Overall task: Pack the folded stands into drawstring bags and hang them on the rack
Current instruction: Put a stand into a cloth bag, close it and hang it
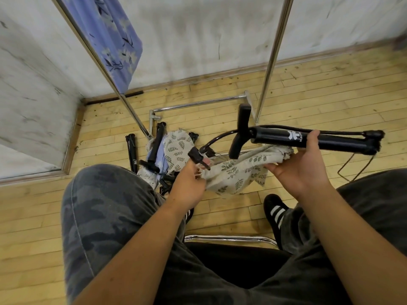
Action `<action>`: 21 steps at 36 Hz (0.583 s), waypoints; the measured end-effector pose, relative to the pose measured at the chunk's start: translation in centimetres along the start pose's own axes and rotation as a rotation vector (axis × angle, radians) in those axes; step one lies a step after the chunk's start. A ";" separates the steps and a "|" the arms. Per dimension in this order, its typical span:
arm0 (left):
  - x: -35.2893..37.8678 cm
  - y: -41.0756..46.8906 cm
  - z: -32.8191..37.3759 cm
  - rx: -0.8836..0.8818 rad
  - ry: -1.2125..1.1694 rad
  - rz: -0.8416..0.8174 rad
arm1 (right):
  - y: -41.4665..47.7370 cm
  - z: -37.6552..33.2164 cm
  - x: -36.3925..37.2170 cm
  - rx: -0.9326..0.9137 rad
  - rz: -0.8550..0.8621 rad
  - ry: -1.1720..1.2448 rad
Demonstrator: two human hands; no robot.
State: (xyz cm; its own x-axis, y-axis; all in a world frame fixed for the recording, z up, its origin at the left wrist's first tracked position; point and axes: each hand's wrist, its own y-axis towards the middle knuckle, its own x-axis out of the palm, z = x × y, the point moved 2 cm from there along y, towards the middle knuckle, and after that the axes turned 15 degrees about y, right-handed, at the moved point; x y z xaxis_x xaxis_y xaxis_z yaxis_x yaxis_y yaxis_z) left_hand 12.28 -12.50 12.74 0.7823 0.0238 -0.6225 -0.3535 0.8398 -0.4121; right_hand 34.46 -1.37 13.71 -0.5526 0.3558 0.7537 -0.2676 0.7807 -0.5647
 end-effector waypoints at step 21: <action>-0.2 0.9 -1.1 -0.135 0.020 0.097 | -0.3 0.1 0.0 -0.070 0.044 -0.047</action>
State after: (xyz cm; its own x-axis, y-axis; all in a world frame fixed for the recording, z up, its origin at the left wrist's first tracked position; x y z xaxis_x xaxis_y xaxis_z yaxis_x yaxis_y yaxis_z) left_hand 11.24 -12.37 11.73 0.7312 0.0895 -0.6763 -0.4936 0.7536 -0.4340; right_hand 34.43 -1.62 13.87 -0.5993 0.3678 0.7111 -0.1868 0.7995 -0.5709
